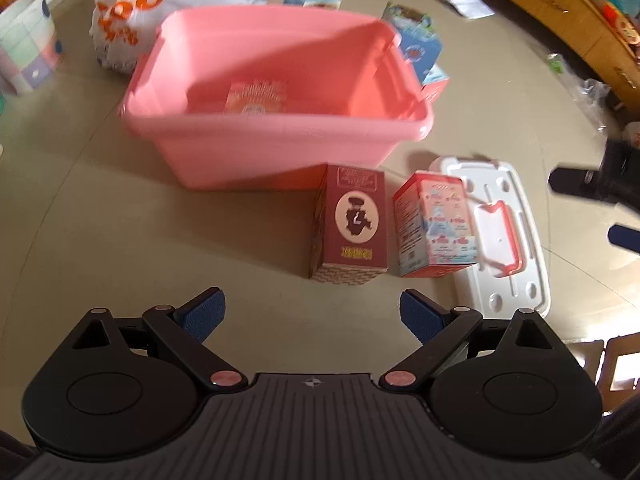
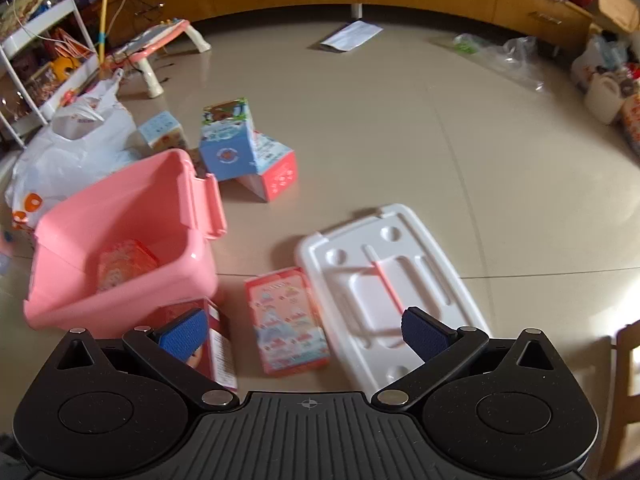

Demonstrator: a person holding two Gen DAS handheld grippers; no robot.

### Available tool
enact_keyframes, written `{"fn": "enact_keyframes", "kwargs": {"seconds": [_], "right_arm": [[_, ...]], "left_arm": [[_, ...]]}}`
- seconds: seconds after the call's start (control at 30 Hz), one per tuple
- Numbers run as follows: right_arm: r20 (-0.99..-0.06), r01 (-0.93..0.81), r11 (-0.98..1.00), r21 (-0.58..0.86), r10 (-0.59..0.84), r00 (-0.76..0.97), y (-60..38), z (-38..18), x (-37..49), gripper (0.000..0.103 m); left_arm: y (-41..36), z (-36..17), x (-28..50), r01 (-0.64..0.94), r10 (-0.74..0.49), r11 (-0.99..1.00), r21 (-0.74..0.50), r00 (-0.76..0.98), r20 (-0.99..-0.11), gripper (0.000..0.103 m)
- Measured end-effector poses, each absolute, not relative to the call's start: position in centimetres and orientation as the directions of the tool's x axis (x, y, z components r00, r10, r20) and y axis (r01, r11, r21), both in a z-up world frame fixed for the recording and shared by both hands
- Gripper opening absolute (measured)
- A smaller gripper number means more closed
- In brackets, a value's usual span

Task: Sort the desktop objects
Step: 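Withdraw the left gripper from the bin and move the right gripper toward the illustrated box, then grasp the pink-and-white illustrated box with the right gripper and lift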

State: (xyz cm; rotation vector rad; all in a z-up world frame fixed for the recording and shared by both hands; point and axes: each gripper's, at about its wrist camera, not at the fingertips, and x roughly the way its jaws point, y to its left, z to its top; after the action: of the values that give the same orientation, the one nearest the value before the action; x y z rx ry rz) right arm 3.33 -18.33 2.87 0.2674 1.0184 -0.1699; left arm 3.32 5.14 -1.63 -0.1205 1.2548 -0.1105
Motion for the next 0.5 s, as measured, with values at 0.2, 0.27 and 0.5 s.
{"fn": "enact_keyframes", "kwargs": {"seconds": [0.2, 0.27, 0.5], "right_arm": [[-0.869, 0.193, 0.968, 0.160, 0.045, 0.493, -17.9, 0.8, 7.1, 0.103], [-0.880, 0.170, 0.975, 0.143, 0.047, 0.472, -17.6, -0.4, 8.3, 0.103], [-0.919, 0.119, 0.983, 0.139, 0.083, 0.384, -17.6, -5.4, 11.1, 0.103]], "left_arm": [[4.1, -3.1, 4.1, -0.009, -0.140, 0.989, -0.148, 0.272, -0.952, 0.097], [3.5, -3.5, 4.4, -0.002, -0.134, 0.990, -0.139, 0.263, -0.955, 0.097], [2.3, -5.2, 4.9, -0.002, -0.122, 0.992, -0.125, 0.218, -0.968, 0.097]]}}
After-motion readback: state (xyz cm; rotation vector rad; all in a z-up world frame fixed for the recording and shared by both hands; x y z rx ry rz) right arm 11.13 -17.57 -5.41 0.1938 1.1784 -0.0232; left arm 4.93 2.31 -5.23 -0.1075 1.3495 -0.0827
